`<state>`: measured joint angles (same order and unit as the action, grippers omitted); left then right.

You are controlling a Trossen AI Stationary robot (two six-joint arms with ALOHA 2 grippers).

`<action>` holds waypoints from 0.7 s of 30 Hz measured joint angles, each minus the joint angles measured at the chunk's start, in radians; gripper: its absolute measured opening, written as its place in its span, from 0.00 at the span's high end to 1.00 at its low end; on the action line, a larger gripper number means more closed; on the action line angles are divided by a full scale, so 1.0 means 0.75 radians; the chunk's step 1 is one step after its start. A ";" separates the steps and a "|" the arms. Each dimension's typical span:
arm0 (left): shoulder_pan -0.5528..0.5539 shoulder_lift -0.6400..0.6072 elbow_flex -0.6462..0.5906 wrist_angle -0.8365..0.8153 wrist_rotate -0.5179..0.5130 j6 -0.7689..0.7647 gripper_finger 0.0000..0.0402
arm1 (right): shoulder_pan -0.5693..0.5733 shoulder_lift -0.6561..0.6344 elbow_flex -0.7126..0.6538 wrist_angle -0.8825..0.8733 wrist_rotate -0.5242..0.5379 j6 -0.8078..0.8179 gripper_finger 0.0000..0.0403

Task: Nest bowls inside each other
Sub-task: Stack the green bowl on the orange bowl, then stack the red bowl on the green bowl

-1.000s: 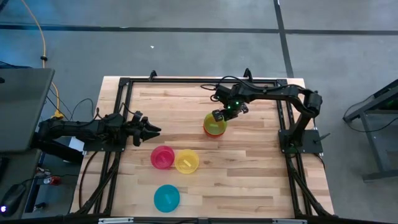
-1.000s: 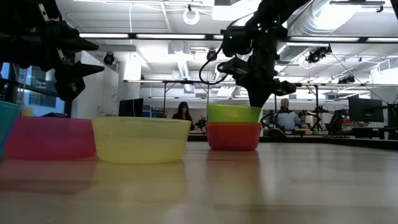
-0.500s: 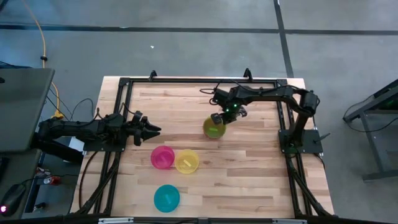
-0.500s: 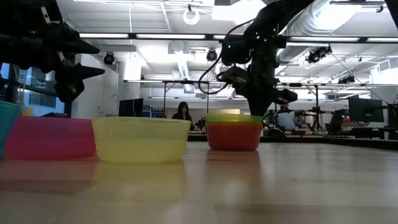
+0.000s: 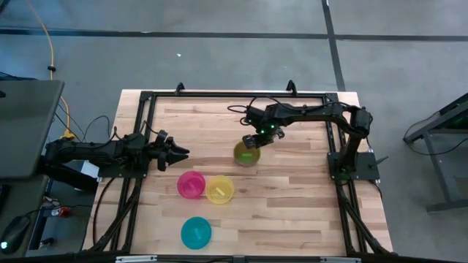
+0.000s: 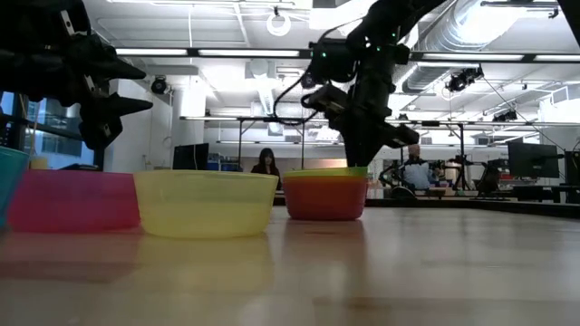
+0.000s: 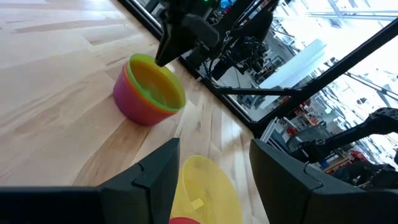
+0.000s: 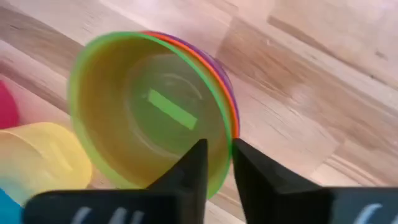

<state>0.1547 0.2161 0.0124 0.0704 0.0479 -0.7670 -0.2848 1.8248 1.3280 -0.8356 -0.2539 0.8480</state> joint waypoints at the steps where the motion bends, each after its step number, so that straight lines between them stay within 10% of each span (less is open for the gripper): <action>1: 0.000 -0.001 0.000 0.000 0.000 -0.001 0.54 | 0.000 0.000 0.016 -0.006 0.003 -0.004 0.81; 21: -0.018 0.211 0.013 -0.065 0.242 -0.079 0.54 | 0.091 -0.032 0.139 -0.119 0.066 -0.379 0.59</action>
<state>0.1415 0.3747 0.0221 0.0218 0.2296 -0.8262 -0.2166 1.8008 1.4322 -0.9251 -0.2040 0.5635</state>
